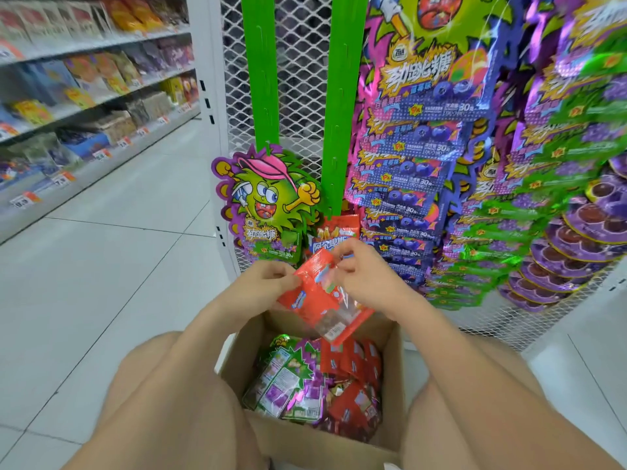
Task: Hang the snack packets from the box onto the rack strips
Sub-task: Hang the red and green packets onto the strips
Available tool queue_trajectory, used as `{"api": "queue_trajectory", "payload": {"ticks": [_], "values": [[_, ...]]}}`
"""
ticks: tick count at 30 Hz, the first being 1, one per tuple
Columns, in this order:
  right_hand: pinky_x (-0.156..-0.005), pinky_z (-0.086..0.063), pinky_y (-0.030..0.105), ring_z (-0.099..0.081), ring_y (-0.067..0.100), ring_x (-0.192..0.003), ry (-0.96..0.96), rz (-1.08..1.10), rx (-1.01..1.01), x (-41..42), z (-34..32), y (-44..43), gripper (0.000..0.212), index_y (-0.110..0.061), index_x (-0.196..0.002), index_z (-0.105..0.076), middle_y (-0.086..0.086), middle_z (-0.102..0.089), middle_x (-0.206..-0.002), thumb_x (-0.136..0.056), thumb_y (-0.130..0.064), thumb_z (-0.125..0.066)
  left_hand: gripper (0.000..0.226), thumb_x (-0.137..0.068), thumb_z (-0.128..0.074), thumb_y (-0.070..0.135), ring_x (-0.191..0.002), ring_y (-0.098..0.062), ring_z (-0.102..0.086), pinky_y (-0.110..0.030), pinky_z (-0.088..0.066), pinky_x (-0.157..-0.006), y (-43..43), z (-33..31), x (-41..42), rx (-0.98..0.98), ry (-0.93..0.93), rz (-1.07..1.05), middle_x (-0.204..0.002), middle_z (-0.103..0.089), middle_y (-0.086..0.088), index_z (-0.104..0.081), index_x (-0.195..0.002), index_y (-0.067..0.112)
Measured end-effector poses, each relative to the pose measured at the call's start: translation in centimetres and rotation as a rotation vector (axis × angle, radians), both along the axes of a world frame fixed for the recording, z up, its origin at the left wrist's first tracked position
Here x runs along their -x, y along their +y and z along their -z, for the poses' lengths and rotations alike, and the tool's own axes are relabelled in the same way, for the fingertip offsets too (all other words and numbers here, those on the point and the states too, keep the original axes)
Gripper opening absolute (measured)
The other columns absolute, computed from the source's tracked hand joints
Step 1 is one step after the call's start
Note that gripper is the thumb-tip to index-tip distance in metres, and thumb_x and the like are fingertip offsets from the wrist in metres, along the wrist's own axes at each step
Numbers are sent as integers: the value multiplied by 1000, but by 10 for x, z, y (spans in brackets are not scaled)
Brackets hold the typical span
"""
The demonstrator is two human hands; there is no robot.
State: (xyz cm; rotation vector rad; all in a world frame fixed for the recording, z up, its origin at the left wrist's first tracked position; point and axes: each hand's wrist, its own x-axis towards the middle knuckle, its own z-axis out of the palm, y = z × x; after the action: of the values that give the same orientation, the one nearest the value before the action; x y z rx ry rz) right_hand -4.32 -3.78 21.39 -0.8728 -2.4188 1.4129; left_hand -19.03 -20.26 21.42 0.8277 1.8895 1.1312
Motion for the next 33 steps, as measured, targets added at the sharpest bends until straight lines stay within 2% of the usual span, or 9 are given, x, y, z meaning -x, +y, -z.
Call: {"api": "queue_trajectory", "payload": {"ticks": [5,9,12,15,18,21,24,27,33], "values": [[-99,-45,27,-56,6,-114,339,31,-523,-12,-19,-17,54,-33,-118,-55,-13,-54,-118,-75,-46,-83,23,-94,-73,30,-81,-38,-70,-61,-63,-81,11,-28,-11,-128,125,-109,-98,-69,-31,-73,-83,10],[-103,-49,36,-58,11,-121,295,-94,-612,-17,-21,-25,72,-32,-137,-54,-13,-55,-129,-74,-53,-82,22,-98,-69,19,-76,-25,-74,-50,-66,-77,23,-57,-23,-243,88,-192,-95,-72,-31,-70,-85,0],[-82,-50,32,-63,7,-90,361,8,-620,-15,-19,-24,44,-23,-134,-62,-17,-66,-101,-93,-33,-73,32,-105,-60,23,-80,-32,-79,-48,-67,-78,33,-79,-33,-337,2,-220,-88,-76,-24,-68,-85,0],[-59,-31,33,-44,7,-46,399,182,-592,-17,-23,-17,21,-11,-121,-69,-21,-40,-52,-101,-18,-67,18,-99,-58,28,-88,-25,-75,-49,-63,-85,54,-84,-21,-383,319,-368,-91,-78,-1,-73,-95,18],[-53,-28,26,-47,10,-47,320,250,-454,-17,-24,-2,27,-14,-128,-65,-10,-52,-55,-105,-27,-60,40,-98,-53,5,-117,-14,-61,-29,-47,-102,77,-91,-12,-327,608,-279,-133,-67,0,-60,-136,14],[-53,-29,26,-42,9,-46,341,314,-344,-16,-25,8,24,-12,-113,-66,-3,-59,-66,-104,-34,-58,50,-97,-53,-1,-125,-21,-58,-36,-46,-107,98,-99,-5,-342,606,-192,-137,-62,-2,-50,-145,9],[-58,-35,31,-46,11,-50,362,336,-320,-17,-28,13,21,-16,-96,-60,-4,-58,-67,-102,-36,-58,22,-103,-59,19,-94,-19,-59,-38,-46,-82,110,-100,1,-299,550,-146,-101,-65,1,-60,-123,9],[-61,-42,37,-47,12,-56,409,319,-324,-14,-29,13,28,-16,-89,-56,-2,-58,-69,-101,-41,-56,35,-104,-60,36,-64,-17,-46,-37,-36,-65,107,-97,10,-289,590,-164,-67,-53,2,-59,-84,7],[-80,-54,40,-66,14,-81,516,363,-244,5,-37,5,21,-20,-104,-64,-8,-70,-86,-99,-40,-65,55,-105,-54,51,-53,-17,-30,-36,-23,-56,90,-96,13,-151,702,-38,-56,-31,3,-41,-63,18]]}}
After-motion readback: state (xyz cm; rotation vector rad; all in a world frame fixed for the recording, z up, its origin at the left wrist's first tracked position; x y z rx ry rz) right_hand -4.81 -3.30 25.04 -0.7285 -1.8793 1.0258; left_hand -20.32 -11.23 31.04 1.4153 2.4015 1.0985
